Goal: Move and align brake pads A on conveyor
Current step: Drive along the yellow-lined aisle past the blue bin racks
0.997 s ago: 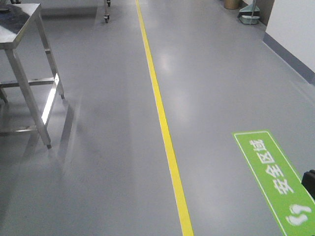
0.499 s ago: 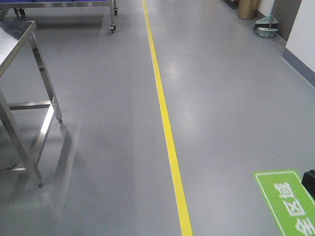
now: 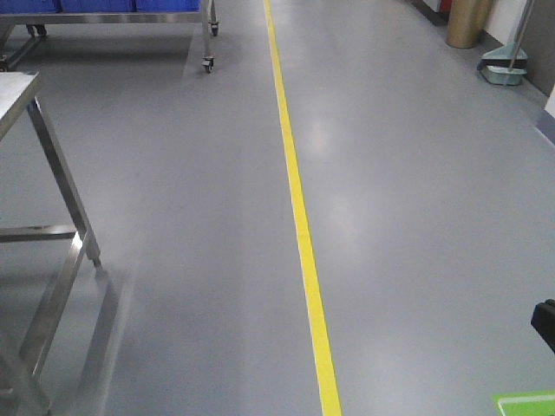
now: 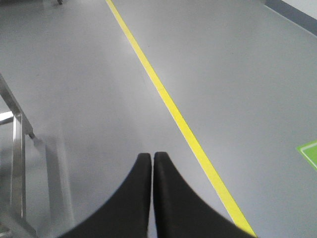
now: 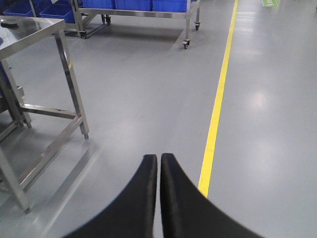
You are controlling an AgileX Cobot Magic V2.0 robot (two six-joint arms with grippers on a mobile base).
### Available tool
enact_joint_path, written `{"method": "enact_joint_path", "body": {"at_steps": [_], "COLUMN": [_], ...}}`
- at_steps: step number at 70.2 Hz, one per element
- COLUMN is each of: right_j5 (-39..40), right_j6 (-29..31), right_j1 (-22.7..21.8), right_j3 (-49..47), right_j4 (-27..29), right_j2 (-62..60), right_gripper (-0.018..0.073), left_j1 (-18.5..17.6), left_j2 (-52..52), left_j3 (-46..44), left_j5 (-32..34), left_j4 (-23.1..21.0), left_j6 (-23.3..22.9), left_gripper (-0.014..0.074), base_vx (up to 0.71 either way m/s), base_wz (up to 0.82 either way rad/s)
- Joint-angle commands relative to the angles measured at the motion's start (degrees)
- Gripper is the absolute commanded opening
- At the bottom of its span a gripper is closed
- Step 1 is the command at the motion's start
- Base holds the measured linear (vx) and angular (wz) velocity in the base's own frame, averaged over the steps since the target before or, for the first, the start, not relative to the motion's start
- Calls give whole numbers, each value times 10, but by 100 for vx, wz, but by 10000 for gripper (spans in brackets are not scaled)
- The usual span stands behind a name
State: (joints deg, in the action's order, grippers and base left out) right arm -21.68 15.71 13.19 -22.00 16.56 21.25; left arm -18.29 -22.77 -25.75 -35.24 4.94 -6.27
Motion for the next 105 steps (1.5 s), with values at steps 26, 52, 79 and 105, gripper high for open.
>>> {"method": "enact_joint_path", "body": {"at_steps": [26, 52, 79, 105], "right_j5": [40, 40, 40, 40], "right_j6": [4, 4, 4, 4], "right_j1": [-2, -2, -2, -2], "right_j3": [-13, -13, -13, -13], "right_j4": [0, 0, 0, 0], "right_j2": [5, 5, 5, 5], "right_gripper": [0, 0, 0, 0], "left_j1": [-3, -3, -3, -3], "left_j2": [-4, -4, -4, -4], "left_j3": [-15, -15, -15, -15], "left_j5": [39, 38, 38, 38], "left_j4": [1, 1, 1, 1], "left_j6": [-4, -4, -4, -4], "left_gripper": [-6, -6, -6, -6], "base_vx": [62, 59, 53, 45], "base_wz": [6, 3, 2, 4]}}
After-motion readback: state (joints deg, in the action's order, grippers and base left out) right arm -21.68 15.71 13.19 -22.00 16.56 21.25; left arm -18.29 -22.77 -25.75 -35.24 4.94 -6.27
